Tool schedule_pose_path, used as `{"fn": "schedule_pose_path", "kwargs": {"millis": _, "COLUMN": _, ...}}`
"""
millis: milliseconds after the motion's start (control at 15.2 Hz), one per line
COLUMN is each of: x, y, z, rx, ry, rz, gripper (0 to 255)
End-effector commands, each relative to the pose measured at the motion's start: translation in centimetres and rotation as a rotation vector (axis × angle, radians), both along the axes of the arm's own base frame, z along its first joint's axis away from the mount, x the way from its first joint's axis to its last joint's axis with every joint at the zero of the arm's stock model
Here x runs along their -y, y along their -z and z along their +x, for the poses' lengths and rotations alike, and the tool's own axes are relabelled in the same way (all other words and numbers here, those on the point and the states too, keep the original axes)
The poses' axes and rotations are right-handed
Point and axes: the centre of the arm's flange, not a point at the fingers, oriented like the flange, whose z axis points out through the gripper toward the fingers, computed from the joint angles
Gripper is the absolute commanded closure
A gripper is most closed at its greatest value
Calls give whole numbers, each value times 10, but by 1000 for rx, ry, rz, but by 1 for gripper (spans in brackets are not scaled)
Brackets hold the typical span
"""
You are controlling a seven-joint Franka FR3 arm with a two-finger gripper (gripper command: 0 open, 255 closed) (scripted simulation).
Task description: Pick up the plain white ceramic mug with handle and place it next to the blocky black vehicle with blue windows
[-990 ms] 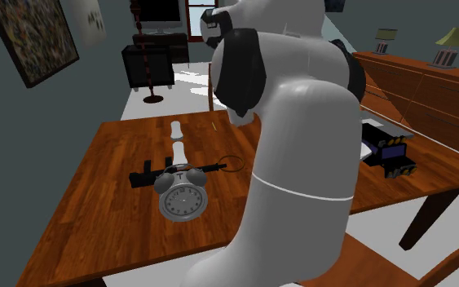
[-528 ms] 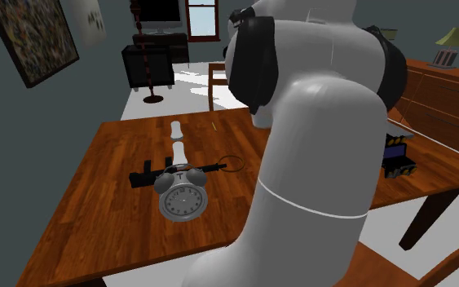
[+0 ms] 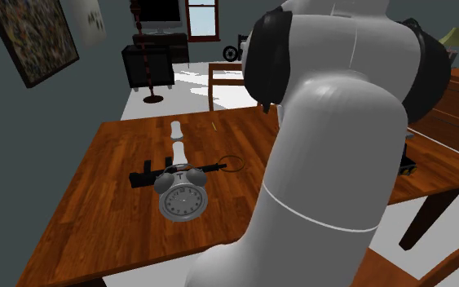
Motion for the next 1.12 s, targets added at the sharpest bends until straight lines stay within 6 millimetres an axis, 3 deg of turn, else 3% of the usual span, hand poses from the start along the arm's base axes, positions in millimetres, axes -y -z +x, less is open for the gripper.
{"fn": "schedule_pose_path", "kwargs": {"millis": 0, "x": 24, "y": -1, "z": 12, "rx": 0, "ry": -2, "rz": 0, "gripper": 255}}
{"fn": "schedule_pose_path", "kwargs": {"millis": 1056, "x": 217, "y": -1, "z": 99, "rx": 0, "ry": -2, "rz": 0, "gripper": 255}}
